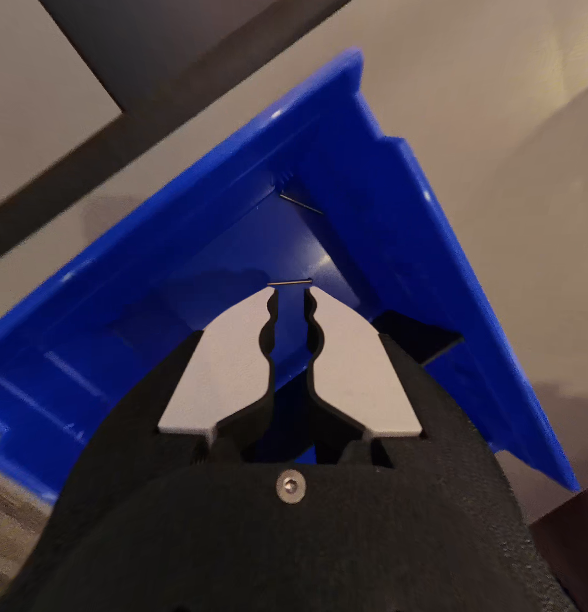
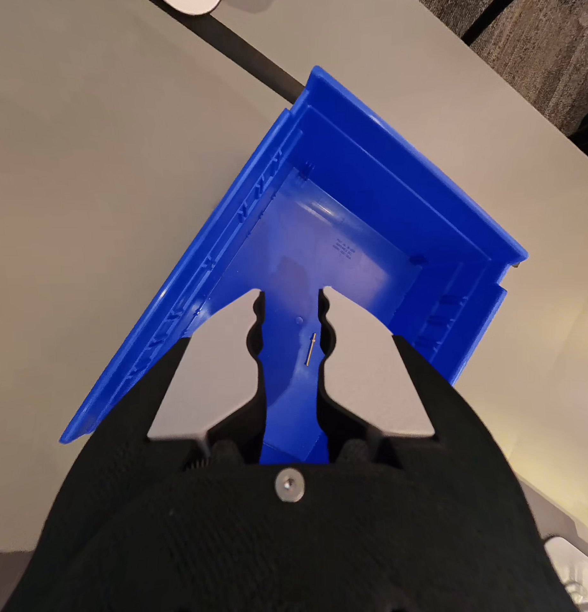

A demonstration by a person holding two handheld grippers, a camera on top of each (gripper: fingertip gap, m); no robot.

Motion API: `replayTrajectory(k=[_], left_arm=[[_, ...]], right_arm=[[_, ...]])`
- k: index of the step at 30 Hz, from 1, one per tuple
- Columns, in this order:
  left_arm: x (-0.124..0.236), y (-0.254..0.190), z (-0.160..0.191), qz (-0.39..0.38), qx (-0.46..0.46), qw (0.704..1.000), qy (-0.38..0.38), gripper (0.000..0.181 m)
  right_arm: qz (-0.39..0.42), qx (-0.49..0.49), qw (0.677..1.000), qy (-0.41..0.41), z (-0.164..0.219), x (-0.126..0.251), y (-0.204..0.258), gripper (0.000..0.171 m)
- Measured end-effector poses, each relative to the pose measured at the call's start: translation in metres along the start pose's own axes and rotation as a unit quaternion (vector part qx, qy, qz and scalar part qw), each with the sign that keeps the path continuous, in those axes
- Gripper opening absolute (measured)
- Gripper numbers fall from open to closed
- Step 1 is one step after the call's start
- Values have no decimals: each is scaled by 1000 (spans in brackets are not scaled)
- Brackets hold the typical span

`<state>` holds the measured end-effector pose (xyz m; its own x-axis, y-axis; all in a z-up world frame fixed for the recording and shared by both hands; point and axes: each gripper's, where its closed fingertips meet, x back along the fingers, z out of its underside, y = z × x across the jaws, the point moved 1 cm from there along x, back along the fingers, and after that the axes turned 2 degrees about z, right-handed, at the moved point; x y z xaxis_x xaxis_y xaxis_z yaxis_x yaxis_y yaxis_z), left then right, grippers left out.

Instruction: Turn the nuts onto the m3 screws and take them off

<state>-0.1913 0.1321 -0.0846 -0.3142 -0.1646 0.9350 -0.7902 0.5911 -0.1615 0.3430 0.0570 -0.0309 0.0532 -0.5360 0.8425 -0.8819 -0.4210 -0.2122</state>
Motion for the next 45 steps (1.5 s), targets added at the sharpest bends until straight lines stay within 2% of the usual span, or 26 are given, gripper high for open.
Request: replayTrajectory(k=[5,9,13,17,20,23,25,29,38,43,45], left_arm=[[-26,-8,3,9,55,998,29,17],[-31,-8,15,14,95,994,59,16],[-32,-14,16,60,165,982,64,17],[-37,4,14,39,178,981,72,20],[-39,-5,7,69,96,991,67,18],[-37,-9,-5,46,-65,996,29,23],[-34,-20,-9,59,-178,982,9,22],[-37,7,-2,-22,-335,941,51,23],[-51,1,-3,30,-360,930,65,21],[-63,8,-4,16,-372,924,84,19],[-66,4,-5,33,-362,929,69,7]], right_arm=[[-8,5,1000,15,-1,-11,5,32],[-4,22,999,44,4,-20,11,32],[-5,29,999,43,1,-21,15,32],[-4,37,998,41,2,-18,16,32],[-3,43,998,36,3,-14,13,32],[-14,44,999,28,2,-12,14,32],[-22,45,998,26,2,-12,16,32],[-26,52,998,26,2,-11,19,32],[-31,55,998,25,3,-8,21,33],[-31,59,997,33,6,-11,21,33],[-33,62,997,38,7,-12,22,33]])
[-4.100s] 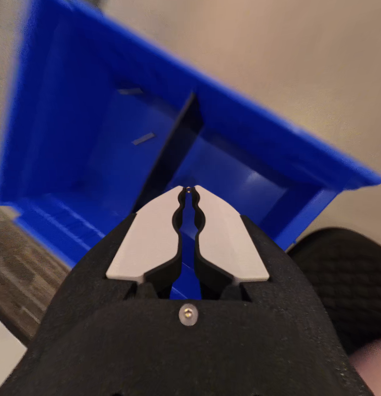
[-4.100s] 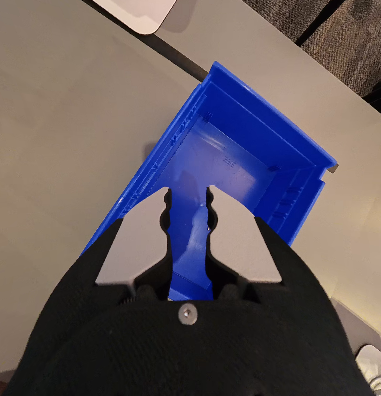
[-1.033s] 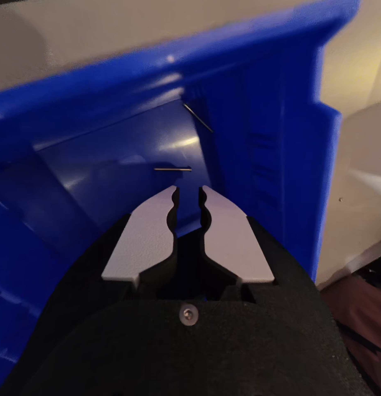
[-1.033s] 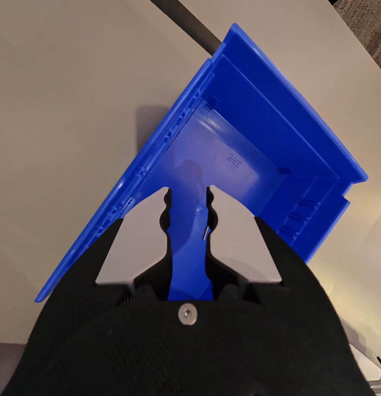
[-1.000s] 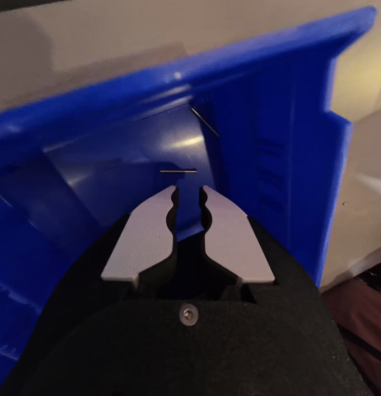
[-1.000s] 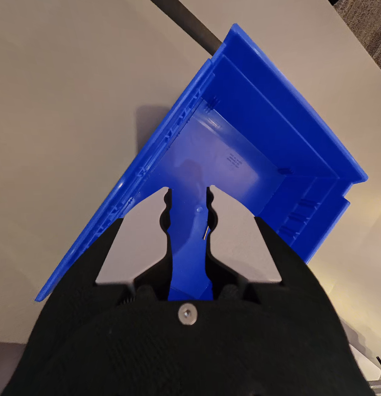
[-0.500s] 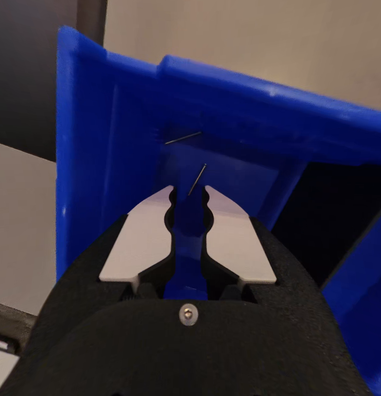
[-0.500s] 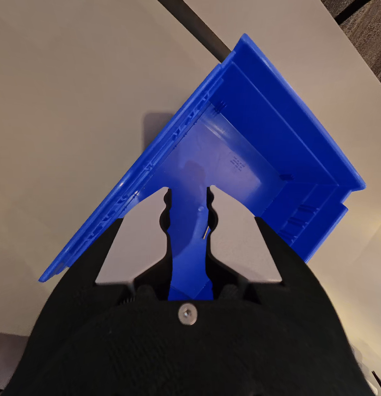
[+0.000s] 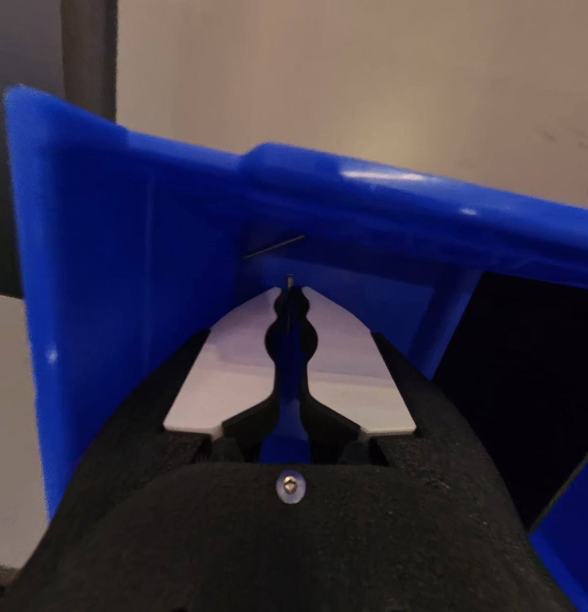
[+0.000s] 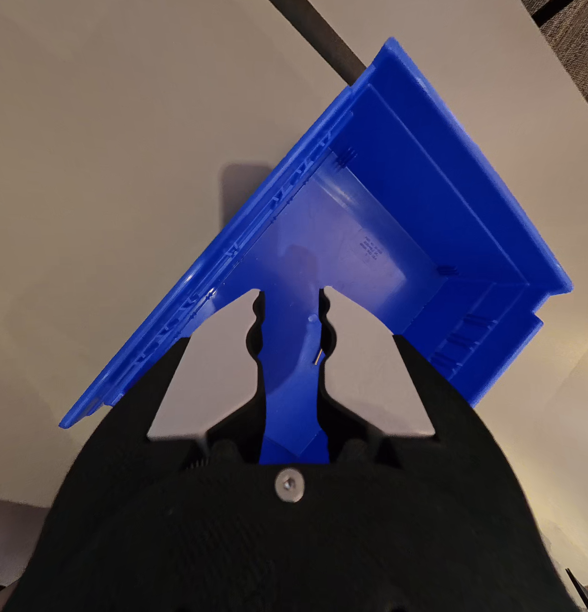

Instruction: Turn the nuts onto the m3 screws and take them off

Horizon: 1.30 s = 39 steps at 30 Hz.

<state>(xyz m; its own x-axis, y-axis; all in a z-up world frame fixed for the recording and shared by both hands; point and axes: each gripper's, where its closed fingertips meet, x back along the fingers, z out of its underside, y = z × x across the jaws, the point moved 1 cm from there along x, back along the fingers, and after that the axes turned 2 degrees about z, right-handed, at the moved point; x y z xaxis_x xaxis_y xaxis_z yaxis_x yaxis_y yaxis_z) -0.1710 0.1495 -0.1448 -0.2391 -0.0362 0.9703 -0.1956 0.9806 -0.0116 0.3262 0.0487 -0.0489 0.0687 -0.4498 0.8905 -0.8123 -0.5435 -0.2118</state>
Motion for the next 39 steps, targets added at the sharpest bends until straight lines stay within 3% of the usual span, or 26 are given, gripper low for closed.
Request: replayTrajectory(k=[4,8,12,14,17,20,24,28,33,39], left_arm=[[0,-3,2,-7,10,1000,-8,3],[17,7,7,-63,26,998,1,3],[82,13,-26,-120,109,977,-142,3],[126,5,-50,-124,162,946,-253,3],[187,-37,-97,-36,216,872,-437,3],[225,-85,-134,30,213,801,-558,3],[233,-147,-184,67,162,755,-632,2],[228,-200,-232,112,112,725,-670,2],[208,-230,-268,108,81,736,-664,2],[196,-238,-274,117,73,745,-653,2]], right_arm=[[-2,3,1000,0,0,0,1,32],[-5,5,1000,-3,-1,0,1,32],[-8,10,1000,-20,-6,5,4,32],[-9,11,999,-37,-12,10,6,33],[-26,13,995,-92,-31,22,18,32],[-84,30,977,-192,-68,45,52,33],[-237,65,897,-368,-118,104,132,38],[-349,53,825,-442,-134,142,182,41],[-358,40,802,-477,-138,156,194,42],[-365,57,808,-460,-134,155,199,42]])
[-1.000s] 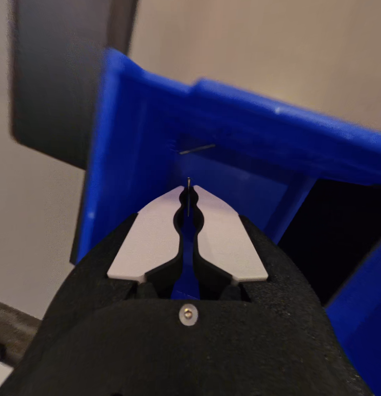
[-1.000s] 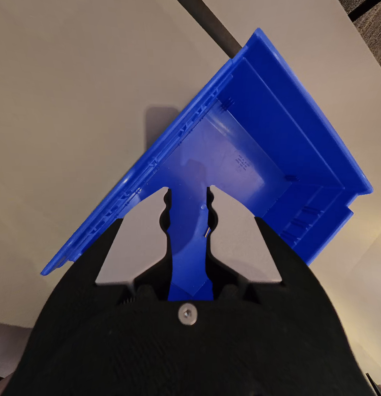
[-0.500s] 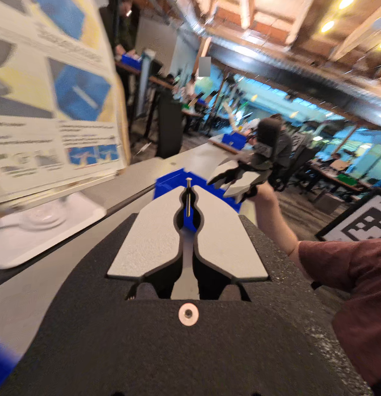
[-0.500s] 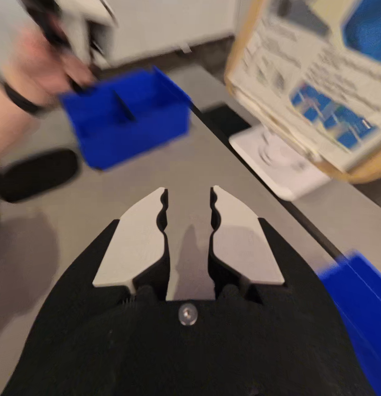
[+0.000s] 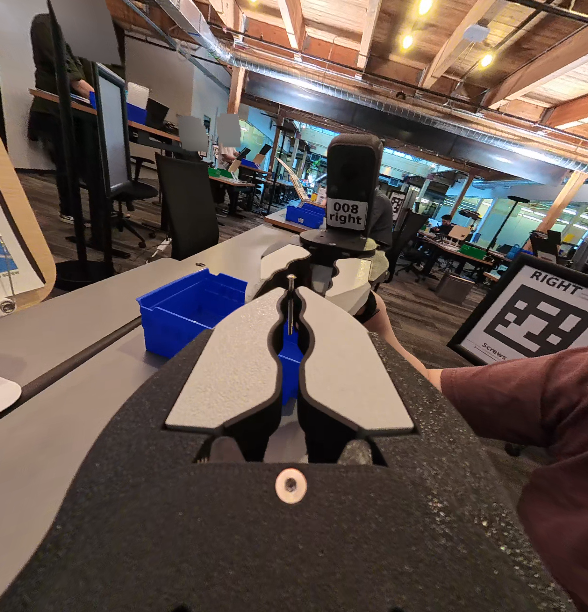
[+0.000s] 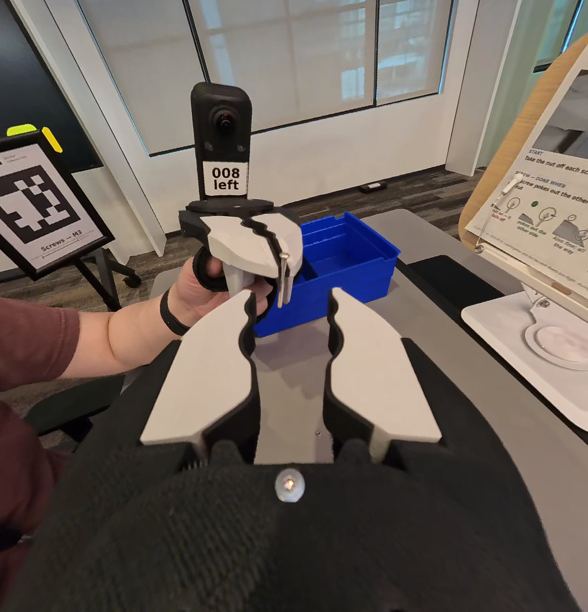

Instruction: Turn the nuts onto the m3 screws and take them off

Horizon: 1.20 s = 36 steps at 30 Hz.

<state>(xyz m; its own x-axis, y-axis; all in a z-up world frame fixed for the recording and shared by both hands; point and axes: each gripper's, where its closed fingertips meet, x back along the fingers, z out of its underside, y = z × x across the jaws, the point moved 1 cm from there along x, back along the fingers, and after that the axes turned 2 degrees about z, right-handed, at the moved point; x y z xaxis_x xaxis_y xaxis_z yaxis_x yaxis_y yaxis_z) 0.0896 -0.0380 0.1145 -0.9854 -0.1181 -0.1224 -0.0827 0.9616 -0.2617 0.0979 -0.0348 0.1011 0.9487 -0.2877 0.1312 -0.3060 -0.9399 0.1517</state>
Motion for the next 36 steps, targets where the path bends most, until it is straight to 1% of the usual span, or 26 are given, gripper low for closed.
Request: replayTrajectory(k=[3,4,6,8,9,10,12,13,14,15,16,18,19,20,22,25,29,31,36], left_arm=[[0,0,4,2,-3,1000,6,2],[-1,0,6,5,-2,1000,11,2],[0,2,8,3,-5,1000,14,2],[3,7,11,-3,13,1000,21,3],[6,9,9,0,39,999,17,9],[11,12,8,3,72,997,14,17],[19,13,11,30,139,989,33,20],[23,13,15,44,163,984,50,21],[26,15,24,41,182,980,75,21],[28,17,34,36,196,974,104,24],[29,18,44,34,205,970,129,26],[29,18,64,32,234,956,172,33],[27,15,69,48,255,948,186,36],[26,9,71,72,276,939,190,36],[24,2,68,107,306,928,182,35],[28,5,74,93,303,927,199,36],[32,2,75,128,348,908,195,35],[31,4,79,130,351,906,198,32],[32,-1,82,167,381,886,202,21]], right_arm=[[-4,-4,1000,20,8,-4,-2,38],[-9,1,1000,22,10,-6,-2,29],[-31,17,999,27,13,-6,2,3],[-17,37,998,42,17,-5,-3,3],[-6,56,997,56,21,-4,-6,3],[11,83,994,66,24,-2,-12,3],[57,170,980,80,28,3,-26,3],[82,225,967,89,31,5,-32,3],[110,286,946,104,34,9,-39,3],[133,357,917,118,38,11,-43,3],[153,436,878,125,40,13,-44,3],[203,580,779,127,40,16,-43,3],[214,625,739,133,42,15,-41,3],[213,647,719,136,44,11,-36,3],[191,665,711,123,48,1,-23,3],[182,700,681,113,51,-5,-10,3],[170,726,659,100,53,-11,4,3],[168,734,650,101,54,-13,6,4],[164,747,635,108,59,-15,7,3]])
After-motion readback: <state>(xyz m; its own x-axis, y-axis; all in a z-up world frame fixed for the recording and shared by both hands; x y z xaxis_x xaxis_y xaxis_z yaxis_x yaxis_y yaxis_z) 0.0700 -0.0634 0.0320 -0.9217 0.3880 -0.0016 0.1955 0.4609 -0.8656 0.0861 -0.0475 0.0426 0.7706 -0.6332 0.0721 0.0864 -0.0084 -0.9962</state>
